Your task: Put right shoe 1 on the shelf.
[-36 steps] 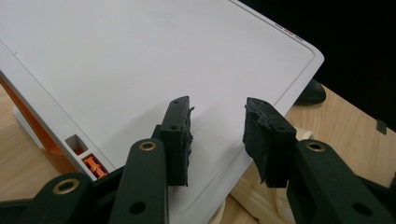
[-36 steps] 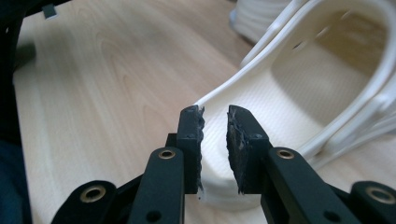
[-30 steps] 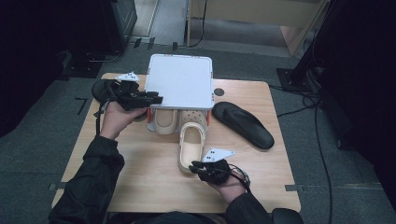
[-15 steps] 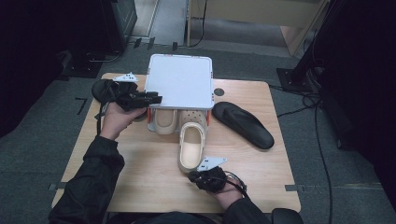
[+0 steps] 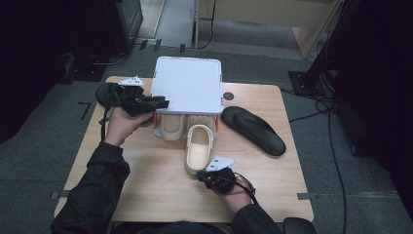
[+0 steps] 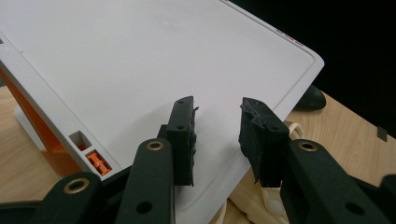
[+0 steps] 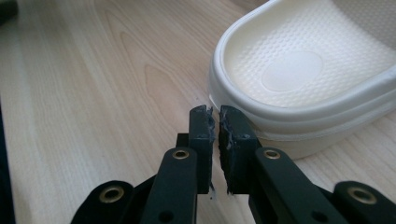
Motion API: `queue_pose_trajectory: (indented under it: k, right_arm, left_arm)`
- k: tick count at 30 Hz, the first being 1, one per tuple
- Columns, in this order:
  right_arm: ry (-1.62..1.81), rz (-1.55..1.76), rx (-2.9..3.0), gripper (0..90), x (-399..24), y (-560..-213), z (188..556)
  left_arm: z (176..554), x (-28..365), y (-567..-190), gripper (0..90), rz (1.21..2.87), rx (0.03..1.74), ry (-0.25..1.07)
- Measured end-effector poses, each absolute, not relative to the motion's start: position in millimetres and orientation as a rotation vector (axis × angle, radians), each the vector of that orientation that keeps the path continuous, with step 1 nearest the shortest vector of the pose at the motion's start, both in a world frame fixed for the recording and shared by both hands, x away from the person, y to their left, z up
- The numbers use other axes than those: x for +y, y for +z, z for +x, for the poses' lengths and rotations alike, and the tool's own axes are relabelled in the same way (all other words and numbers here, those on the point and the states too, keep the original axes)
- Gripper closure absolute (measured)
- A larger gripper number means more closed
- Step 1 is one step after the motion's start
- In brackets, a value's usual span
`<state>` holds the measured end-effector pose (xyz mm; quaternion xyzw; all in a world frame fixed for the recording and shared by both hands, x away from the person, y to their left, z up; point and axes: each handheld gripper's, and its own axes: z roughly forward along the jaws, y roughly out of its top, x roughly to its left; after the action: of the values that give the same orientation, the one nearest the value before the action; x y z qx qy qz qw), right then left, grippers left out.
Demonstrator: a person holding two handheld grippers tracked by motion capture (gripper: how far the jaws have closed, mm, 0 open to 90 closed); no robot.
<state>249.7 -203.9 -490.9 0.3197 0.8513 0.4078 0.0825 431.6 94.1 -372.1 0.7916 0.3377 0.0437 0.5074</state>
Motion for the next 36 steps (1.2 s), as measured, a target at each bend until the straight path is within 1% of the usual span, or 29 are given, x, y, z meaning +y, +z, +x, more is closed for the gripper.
queue_pose_trajectory:
  k: [9,16,18,20,24,36]
  right_arm:
    - [1.246,0.992,2.472,82.1,-206.0,-484.5,264.5]
    - [1.228,1.013,2.447,81.0,-203.0,-483.1,285.0]
    - [1.244,1.020,2.440,82.8,-203.3,-482.8,290.9]
    - [1.263,1.029,2.413,81.0,-203.8,-482.6,294.9]
    - [1.257,1.056,2.396,82.4,-205.2,-480.8,304.8]
    - [1.234,1.085,2.378,80.5,-203.5,-477.1,333.0]
  left_arm:
    - [431.7,94.3,-372.1,65.9,1.908,0.815,0.104]
    - [431.7,94.5,-372.2,65.9,1.906,0.818,0.103]
    - [431.8,94.5,-372.2,65.9,1.906,0.819,0.102]
    - [431.7,94.5,-372.2,65.9,1.906,0.818,0.103]
    - [431.4,94.3,-372.2,65.9,1.906,0.819,0.105]
    - [431.6,94.6,-372.4,66.0,1.903,0.819,0.104]
